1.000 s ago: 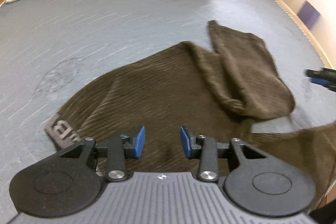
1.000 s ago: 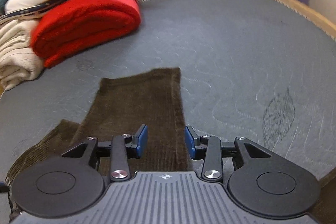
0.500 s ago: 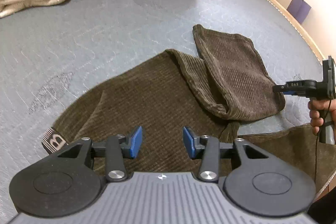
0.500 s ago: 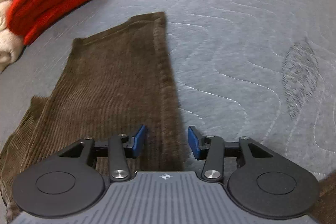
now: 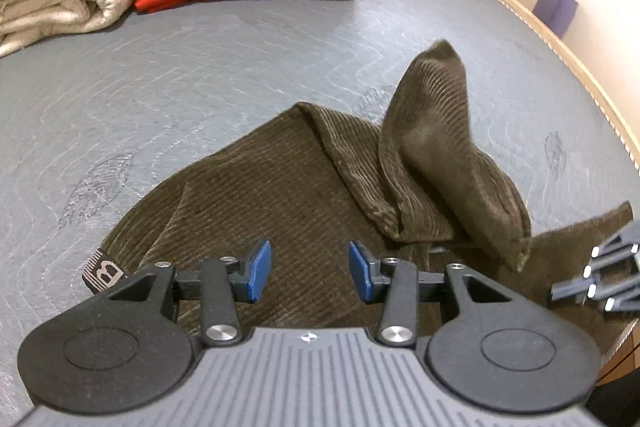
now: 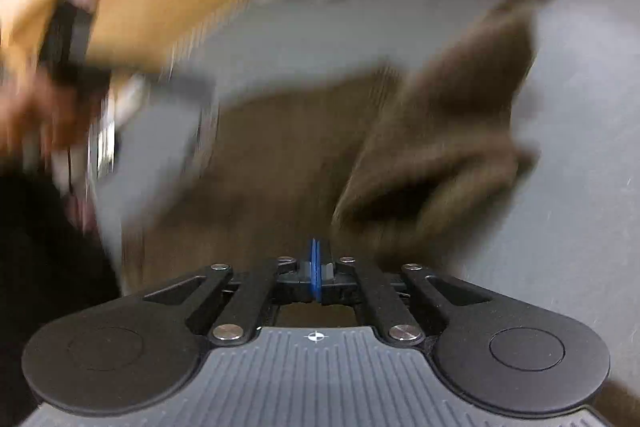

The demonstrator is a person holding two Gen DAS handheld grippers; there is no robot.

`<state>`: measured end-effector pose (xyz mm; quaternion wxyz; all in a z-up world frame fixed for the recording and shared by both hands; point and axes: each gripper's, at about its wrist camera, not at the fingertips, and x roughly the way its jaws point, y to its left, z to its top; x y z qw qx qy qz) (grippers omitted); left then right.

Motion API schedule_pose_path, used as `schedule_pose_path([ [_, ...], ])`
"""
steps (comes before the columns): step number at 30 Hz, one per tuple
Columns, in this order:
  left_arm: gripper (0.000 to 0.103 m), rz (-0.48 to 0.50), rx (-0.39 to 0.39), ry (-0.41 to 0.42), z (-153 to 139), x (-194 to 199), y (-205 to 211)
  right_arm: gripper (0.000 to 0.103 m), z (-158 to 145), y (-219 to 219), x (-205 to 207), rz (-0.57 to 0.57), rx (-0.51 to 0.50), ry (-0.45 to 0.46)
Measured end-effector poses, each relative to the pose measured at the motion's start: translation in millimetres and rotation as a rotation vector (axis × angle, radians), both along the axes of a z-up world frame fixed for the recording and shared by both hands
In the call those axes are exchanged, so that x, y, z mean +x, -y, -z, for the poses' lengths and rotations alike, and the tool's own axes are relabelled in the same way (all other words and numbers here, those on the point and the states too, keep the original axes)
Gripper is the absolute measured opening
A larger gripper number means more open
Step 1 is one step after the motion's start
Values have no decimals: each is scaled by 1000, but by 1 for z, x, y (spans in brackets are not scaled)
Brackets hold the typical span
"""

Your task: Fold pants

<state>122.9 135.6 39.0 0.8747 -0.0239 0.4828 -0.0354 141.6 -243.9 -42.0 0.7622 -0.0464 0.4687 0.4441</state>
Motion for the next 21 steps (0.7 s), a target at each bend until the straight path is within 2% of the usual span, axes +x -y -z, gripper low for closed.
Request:
schedule_pose_path([
  [2,51,7,6,-2,2,0,5,3,11,1,-10,-31,-72,-13],
  [4,53,10,6,0,2,1,9,5,8,13,-1,67,-71,10],
  [8,54,17,10,-3,4,5,15,26,-12,56,35,402,157,-7],
  [11,54,21,14,-8,7,9,17,26,-13,75,56,573,293,-48],
  [14,54,18,14,-10,8,11,15,26,-1,77,81,681,360,-129],
  [17,55,3,15,-17,10,14,11,28,20,67,101,743,354,-221],
  [21,55,-14,6,-20,10,16,4,39,49,53,122,838,317,-316],
])
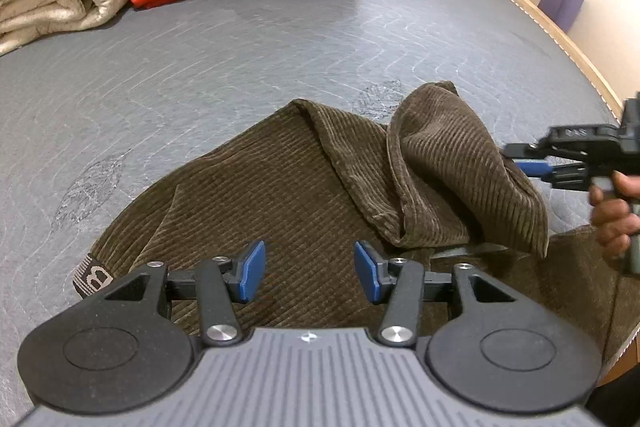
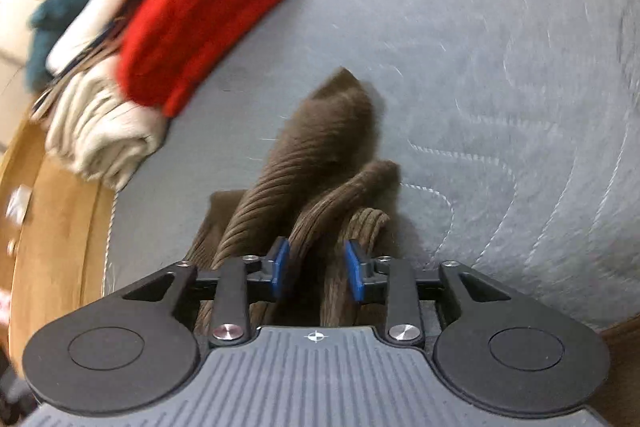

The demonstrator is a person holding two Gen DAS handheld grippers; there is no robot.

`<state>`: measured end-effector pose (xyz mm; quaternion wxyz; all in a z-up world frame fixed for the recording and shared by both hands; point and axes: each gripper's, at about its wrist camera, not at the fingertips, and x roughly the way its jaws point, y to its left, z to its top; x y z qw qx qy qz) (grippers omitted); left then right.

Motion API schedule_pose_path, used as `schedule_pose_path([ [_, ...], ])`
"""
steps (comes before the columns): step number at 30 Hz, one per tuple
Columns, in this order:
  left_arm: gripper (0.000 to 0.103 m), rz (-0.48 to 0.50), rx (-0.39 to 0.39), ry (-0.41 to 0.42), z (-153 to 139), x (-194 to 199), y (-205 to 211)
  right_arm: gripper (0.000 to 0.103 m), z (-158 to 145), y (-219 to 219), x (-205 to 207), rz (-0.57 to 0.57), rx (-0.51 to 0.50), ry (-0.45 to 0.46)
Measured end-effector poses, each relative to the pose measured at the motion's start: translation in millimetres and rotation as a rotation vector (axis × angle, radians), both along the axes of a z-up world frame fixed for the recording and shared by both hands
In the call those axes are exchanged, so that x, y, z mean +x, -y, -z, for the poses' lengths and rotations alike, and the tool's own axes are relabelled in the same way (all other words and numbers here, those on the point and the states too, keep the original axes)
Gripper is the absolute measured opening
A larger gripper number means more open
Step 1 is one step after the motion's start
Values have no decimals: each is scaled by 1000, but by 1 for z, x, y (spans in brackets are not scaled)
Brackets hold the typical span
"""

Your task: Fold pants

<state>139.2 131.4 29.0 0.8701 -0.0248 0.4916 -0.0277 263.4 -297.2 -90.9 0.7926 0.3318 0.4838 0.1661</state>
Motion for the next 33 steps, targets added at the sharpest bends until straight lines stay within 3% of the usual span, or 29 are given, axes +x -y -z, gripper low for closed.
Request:
schedule_pose_path([
  [5,55,-12,-2,-4,0,1,-5,40,20,-13,21,72,91,-63],
  [10,55,-17,-6,-5,1,3,-9,39,37,-30,36,75,78,-90],
  [11,55,-18,-8,-5,1,4,-9,35,40,-33,39,72,73,-90],
  [12,55,-20,-10,-6,1,5,-9,22,39,-35,39,70,63,-85],
  [15,55,-10,-9,-4,4,6,-6,10,32,-43,42,56,20,-54],
  [18,55,16,-7,0,7,7,1,8,12,-46,44,40,2,6],
  [20,55,31,-8,12,8,7,5,8,-17,-36,44,66,42,102],
  [21,55,43,-14,19,8,7,8,7,-34,-24,41,119,68,162],
  [23,55,74,-34,37,10,8,15,7,-67,18,26,334,124,329],
  [26,55,143,-74,53,17,14,31,7,-85,89,-10,772,10,463],
  [27,55,170,-74,56,21,17,38,7,-82,109,-17,875,-56,443],
  [29,55,232,-70,55,33,23,56,8,-62,146,-20,975,-177,308],
  [33,55,333,-38,58,61,31,88,15,5,194,-12,881,-190,24],
])
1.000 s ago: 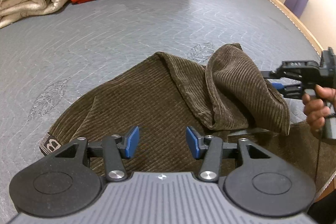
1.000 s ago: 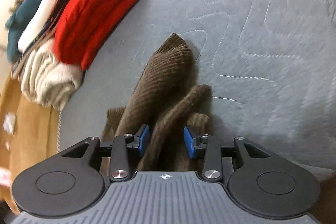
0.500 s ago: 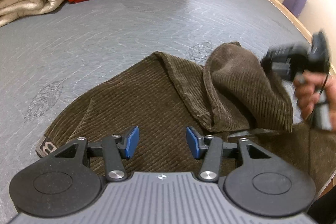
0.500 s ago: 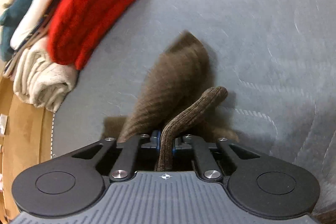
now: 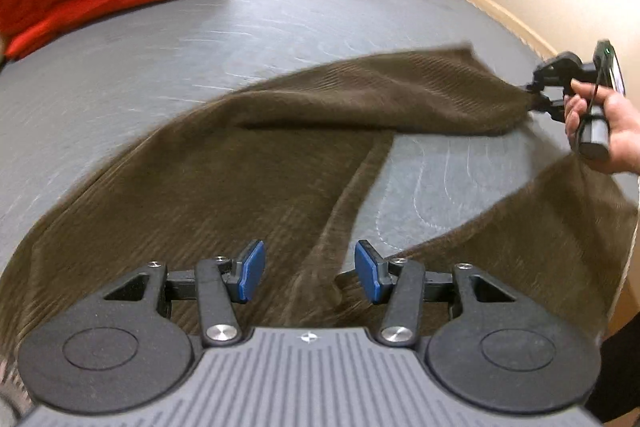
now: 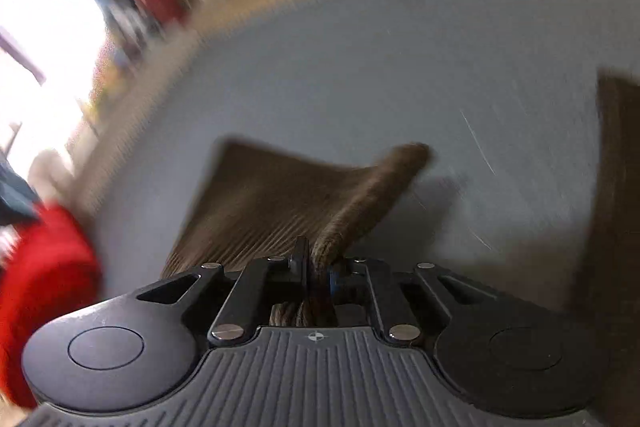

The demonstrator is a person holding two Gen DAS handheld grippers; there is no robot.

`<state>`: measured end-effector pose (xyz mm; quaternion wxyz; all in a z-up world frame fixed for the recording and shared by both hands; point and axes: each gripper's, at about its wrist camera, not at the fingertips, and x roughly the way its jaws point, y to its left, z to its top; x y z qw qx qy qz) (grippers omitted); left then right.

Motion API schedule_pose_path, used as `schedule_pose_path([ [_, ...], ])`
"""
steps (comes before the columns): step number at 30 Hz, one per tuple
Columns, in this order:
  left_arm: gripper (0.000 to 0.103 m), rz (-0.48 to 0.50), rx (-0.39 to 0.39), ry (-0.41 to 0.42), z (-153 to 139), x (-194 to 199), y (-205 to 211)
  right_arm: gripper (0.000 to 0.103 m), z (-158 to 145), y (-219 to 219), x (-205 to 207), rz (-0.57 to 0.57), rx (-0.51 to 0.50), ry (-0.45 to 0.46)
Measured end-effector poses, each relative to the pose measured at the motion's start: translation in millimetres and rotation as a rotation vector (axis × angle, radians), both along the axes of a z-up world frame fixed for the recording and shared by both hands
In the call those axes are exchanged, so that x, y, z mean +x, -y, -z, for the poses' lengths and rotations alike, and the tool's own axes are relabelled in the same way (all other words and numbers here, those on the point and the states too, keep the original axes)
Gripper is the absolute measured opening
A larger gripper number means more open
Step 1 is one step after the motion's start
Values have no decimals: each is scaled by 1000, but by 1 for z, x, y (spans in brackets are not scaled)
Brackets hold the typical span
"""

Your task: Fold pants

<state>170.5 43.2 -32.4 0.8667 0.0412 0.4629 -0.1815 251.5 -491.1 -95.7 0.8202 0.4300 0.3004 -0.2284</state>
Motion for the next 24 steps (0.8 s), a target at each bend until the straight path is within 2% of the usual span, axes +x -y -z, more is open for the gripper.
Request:
schedule_pose_path([
  [2,59,12,10,4,14,6,11,16,18,12,-1,-17,59,-14],
  [4,72,2,12,14,22,12,17,22,23,21,1,-47,73,7],
  [6,75,-6,-1,25,30,17,22,32,27,26,5,-87,88,26],
  [9,75,-13,-18,15,43,27,29,33,31,35,9,-90,132,40],
  [11,75,-19,13,11,51,32,33,33,34,42,7,-57,156,57],
  [12,72,-20,27,16,55,32,34,32,34,44,7,-43,169,66],
  [14,50,-24,61,13,65,37,35,32,34,50,10,-14,183,77],
  [15,26,-25,74,-1,69,40,34,32,35,53,9,-11,187,85],
  [16,16,-27,75,-3,70,41,32,29,33,55,12,-13,185,89],
  [17,10,-25,63,7,67,41,29,10,31,56,12,-15,171,89],
  [18,8,-20,54,17,62,40,28,7,27,56,13,-17,146,96],
  [20,7,-20,38,41,48,36,21,7,3,52,15,-52,73,163],
  [24,7,75,7,51,31,23,2,6,-64,44,7,-68,-187,290],
])
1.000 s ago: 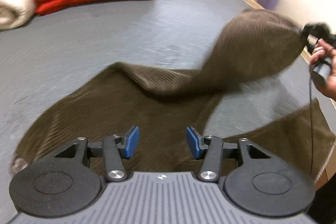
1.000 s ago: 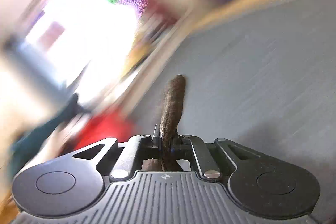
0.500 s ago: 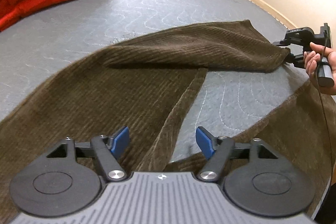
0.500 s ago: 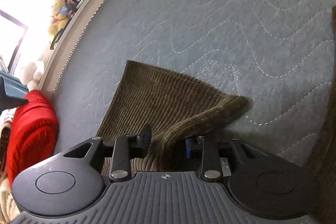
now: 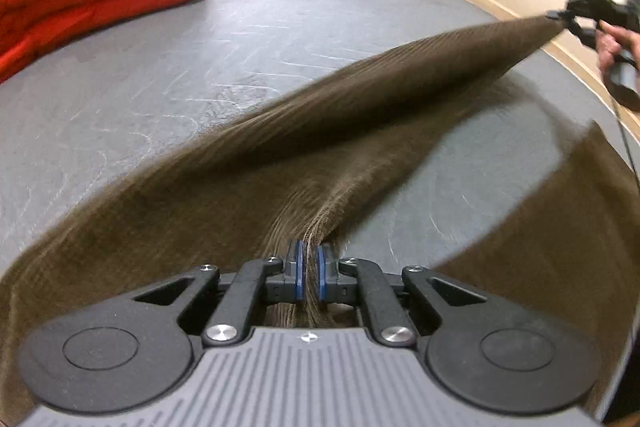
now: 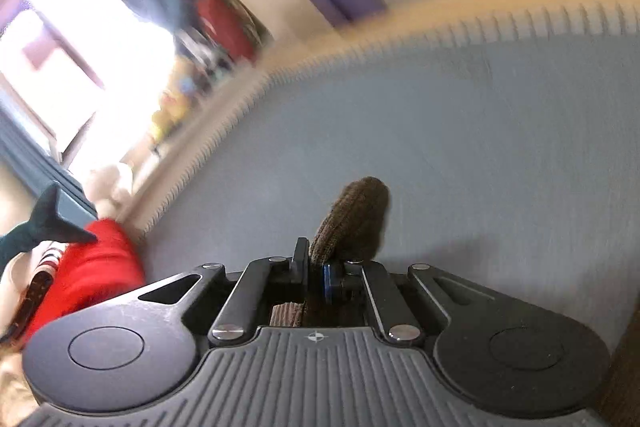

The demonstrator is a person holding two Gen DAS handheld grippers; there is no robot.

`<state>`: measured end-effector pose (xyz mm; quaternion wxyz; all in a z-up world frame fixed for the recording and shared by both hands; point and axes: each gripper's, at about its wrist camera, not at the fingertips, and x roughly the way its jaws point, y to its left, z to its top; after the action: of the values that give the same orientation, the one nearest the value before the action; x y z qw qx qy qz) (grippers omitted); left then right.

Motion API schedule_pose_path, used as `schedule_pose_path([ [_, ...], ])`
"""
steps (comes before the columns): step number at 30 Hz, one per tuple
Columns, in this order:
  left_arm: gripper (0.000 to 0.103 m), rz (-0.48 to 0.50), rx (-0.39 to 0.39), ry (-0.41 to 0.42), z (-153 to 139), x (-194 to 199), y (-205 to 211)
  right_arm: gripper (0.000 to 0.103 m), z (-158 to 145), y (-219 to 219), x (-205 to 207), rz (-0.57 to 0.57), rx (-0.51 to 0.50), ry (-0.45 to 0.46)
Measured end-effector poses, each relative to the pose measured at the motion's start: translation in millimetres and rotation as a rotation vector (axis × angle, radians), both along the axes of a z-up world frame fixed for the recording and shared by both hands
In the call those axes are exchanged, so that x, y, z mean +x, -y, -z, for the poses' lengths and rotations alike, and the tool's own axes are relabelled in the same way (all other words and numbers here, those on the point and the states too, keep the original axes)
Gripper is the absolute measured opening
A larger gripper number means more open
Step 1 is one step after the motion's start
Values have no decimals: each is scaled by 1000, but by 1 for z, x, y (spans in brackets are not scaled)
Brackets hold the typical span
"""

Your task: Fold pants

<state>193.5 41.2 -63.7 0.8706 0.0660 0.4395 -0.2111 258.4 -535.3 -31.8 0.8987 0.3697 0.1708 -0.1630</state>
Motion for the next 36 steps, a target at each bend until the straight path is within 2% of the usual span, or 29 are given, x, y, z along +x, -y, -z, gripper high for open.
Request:
schedule_pose_path([
  [1,7,29,-1,-28,2,-2,-6,6,-6,3,-6,39,-48,-10],
  [3,8,87,-31,-84,6,-8,-20,6,3,19,-18,150,-95,-118],
  [4,8,120,-44,-102,8,-12,-23,6,15,28,-22,181,-108,-204],
  [7,8,213,-13,-139,10,-23,-20,8,67,46,-26,164,-130,-541],
  [8,8,227,-20,-161,11,-24,-20,11,80,51,-29,170,-87,-587],
  [9,10,238,-39,-194,11,-24,-22,13,88,56,-34,178,-42,-592],
  [10,13,248,-58,-224,10,-23,-23,17,87,58,-35,182,-39,-572],
  [11,14,260,-72,-249,5,-23,-23,24,82,57,-33,200,-68,-587],
  [12,20,271,-84,-262,-2,-23,-26,25,74,54,-30,236,-117,-606],
  [13,28,286,-94,-260,-13,-24,-27,25,65,51,-30,285,-167,-599],
  [15,35,288,-98,-191,-42,-23,-40,27,46,45,-30,360,-227,-547],
  [16,39,251,-90,-166,-53,-21,-49,29,38,41,-28,372,-241,-506],
  [17,40,176,-85,-146,-64,-15,-64,31,31,34,-21,346,-242,-456],
  [19,45,-45,-97,-139,-77,-1,-101,35,27,18,-2,188,-204,-376],
  [21,46,-316,-113,-164,-80,6,-149,39,34,-6,25,-15,-138,-325],
  [23,50,-500,-148,-169,-74,2,-193,44,48,-31,53,-151,-73,-327],
  [24,58,-582,-157,-162,-66,-2,-213,46,56,-45,67,-200,-45,-348],
  [26,60,-703,-157,-163,-48,-11,-248,49,73,-68,90,-258,-12,-393],
  [29,60,-842,-85,-274,-18,-10,-287,54,90,-93,117,-266,4,-482],
  [30,69,-855,-92,-272,-13,-10,-297,56,92,-104,119,-246,-29,-494],
  [31,83,-859,-102,-283,-7,-10,-305,58,92,-111,121,-223,-75,-494],
  [33,85,-854,-106,-333,11,-7,-311,67,94,-128,131,-197,-132,-522],
  [36,85,-843,-87,-364,28,-7,-319,66,97,-148,132,-172,-215,-566],
])
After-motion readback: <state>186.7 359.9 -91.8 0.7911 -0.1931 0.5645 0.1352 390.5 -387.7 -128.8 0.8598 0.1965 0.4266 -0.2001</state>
